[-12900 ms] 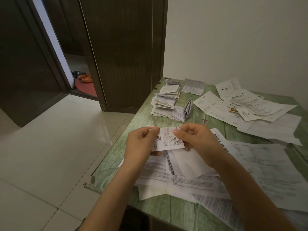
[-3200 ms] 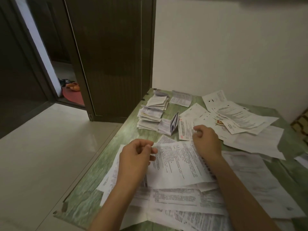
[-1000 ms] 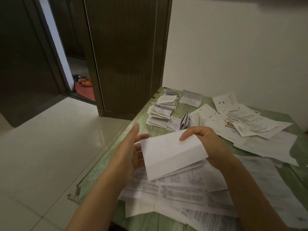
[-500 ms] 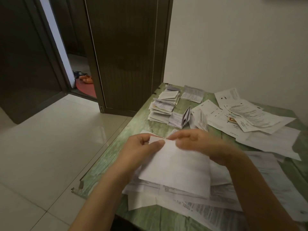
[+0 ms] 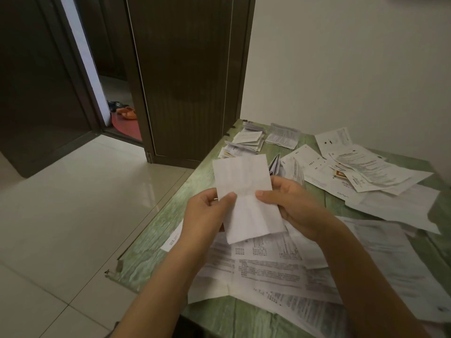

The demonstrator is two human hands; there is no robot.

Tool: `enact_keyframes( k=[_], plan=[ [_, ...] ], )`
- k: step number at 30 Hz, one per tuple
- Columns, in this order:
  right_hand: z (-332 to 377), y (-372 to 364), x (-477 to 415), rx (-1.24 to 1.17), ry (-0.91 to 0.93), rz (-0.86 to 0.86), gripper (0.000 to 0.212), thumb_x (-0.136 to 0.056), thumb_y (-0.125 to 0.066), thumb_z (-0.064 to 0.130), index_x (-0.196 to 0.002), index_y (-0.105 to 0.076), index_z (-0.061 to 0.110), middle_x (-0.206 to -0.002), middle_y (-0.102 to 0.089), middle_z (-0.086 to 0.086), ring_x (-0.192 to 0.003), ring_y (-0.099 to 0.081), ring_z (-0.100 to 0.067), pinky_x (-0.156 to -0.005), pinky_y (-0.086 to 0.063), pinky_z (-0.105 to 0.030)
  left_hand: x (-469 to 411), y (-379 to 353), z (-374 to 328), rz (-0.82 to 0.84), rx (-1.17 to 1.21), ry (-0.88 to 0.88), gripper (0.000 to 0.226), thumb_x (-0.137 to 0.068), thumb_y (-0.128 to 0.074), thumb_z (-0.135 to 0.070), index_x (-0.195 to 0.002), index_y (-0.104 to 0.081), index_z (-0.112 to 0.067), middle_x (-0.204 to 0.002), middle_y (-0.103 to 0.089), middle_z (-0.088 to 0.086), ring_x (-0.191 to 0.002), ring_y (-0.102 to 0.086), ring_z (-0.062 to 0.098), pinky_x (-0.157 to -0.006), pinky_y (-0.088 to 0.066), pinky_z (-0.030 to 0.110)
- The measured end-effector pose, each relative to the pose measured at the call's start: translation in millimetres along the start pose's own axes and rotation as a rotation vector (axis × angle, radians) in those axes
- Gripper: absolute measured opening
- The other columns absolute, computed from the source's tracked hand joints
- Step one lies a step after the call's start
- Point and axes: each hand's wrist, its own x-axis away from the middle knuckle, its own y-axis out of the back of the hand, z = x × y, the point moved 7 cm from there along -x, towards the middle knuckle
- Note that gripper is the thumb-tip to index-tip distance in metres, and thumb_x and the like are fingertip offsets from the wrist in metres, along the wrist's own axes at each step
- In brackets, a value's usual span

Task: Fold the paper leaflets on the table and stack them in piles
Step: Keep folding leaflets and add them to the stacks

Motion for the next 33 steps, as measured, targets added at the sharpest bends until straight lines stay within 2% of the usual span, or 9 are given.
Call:
enact_keyframes(
  k=[6, 11, 13, 16, 19, 22, 25, 28, 33],
  plan=[
    [2, 0, 0, -0.079, 0.005, 0.002, 0.032, -0.092, -0.044, -0.004, -0.097, -0.064, 0.02, -0.107, -0.067, -0.008, -0.1, -0.064, -0.026, -0.09, -0.051, -0.04, -3, -1, 1, 0.043, 0.046, 0.061, 0.021, -0.09, -0.048, -0.001, -0.09, -0.065, -0.013, -0.093, -0.07, 0.009, -0.08, -0.067, 0.023, -0.064, -0.056, 0.031],
    [12, 0, 4, 0.019, 0.134, -0.013, 0.057, -0.089, -0.039, -0.014, -0.056, -0.071, 0.021, -0.077, -0.071, 0.003, -0.078, -0.064, -0.017, -0.068, -0.056, -0.028, -3, -5, 11, 0.039, 0.299, 0.254, 0.042, -0.098, -0.038, -0.042, -0.091, -0.063, -0.009, -0.084, -0.067, 0.014, -0.075, -0.061, 0.026, -0.063, -0.05, 0.033],
    [14, -2, 4, 0.024, 0.183, -0.006, 0.057, -0.085, -0.041, -0.019, -0.056, -0.071, 0.019, -0.087, -0.072, -0.003, -0.084, -0.066, -0.022, -0.068, -0.056, -0.028, -2, -9, 15, 0.102, 0.257, 0.308, 0.045, -0.092, -0.044, -0.052, -0.094, -0.061, -0.011, -0.085, -0.068, 0.013, -0.073, -0.065, 0.025, -0.06, -0.053, 0.032],
    [15, -3, 4, 0.038, 0.207, 0.0, 0.054, -0.083, -0.043, -0.019, -0.057, -0.071, 0.018, -0.093, -0.073, -0.005, -0.088, -0.066, -0.024, -0.07, -0.056, -0.031, 2, -15, 18, 0.201, 0.155, 0.297, 0.032, -0.089, -0.057, -0.037, -0.102, -0.064, -0.009, -0.089, -0.07, 0.011, -0.072, -0.067, 0.022, -0.061, -0.058, 0.032],
    [11, -2, 2, 0.015, 0.153, -0.022, 0.042, -0.092, -0.043, -0.002, -0.076, -0.074, 0.021, -0.088, -0.073, -0.001, -0.086, -0.064, -0.023, -0.076, -0.052, -0.036, -1, -6, 18, 0.121, 0.06, 0.227, 0.016, -0.091, -0.059, -0.016, -0.102, -0.066, -0.007, -0.089, -0.072, 0.01, -0.074, -0.066, 0.021, -0.064, -0.057, 0.032],
    [4, 0, -1, -0.085, 0.089, -0.051, 0.028, -0.1, -0.038, 0.015, -0.104, -0.065, 0.02, -0.07, -0.065, 0.002, -0.072, -0.057, -0.017, -0.068, -0.042, -0.03, -2, 1, 10, 0.038, -0.032, 0.107, 0.008, -0.091, -0.059, -0.013, -0.091, -0.066, -0.015, -0.094, -0.07, 0.01, -0.08, -0.066, 0.022, -0.062, -0.057, 0.031],
    [-4, -1, -3, 0.01, 0.027, -0.021, 0.028, -0.09, -0.052, 0.04, -0.103, -0.065, 0.018, -0.088, -0.066, -0.009, -0.083, -0.061, -0.024, -0.077, -0.048, -0.034, 0, 3, 3, 0.002, -0.111, 0.02, 0.014, -0.089, -0.061, -0.011, -0.082, -0.063, -0.023, -0.096, -0.068, 0.009, -0.087, -0.065, 0.025, -0.074, -0.057, 0.04],
    [-6, -7, -1, 0.097, -0.004, 0.06, 0.019, -0.078, -0.069, 0.024, -0.095, -0.065, 0.017, -0.089, -0.068, -0.005, -0.081, -0.064, -0.017, -0.071, -0.052, -0.029, 2, 2, -2, 0.017, -0.144, -0.024, 0.015, -0.087, -0.063, -0.01, -0.081, -0.064, -0.024, -0.093, -0.068, 0.008, -0.086, -0.065, 0.024, -0.076, -0.056, 0.044],
    [-2, -4, 0, 0.086, 0.036, 0.013, 0.015, -0.078, -0.071, 0.004, -0.088, -0.062, 0.011, -0.078, -0.071, -0.002, -0.07, -0.067, -0.013, -0.062, -0.054, -0.023, 1, 3, -2, 0.02, -0.169, -0.04, 0.017, -0.086, -0.063, -0.007, -0.075, -0.064, -0.02, -0.085, -0.068, 0.005, -0.079, -0.064, 0.021, -0.071, -0.056, 0.04]
  ],
)
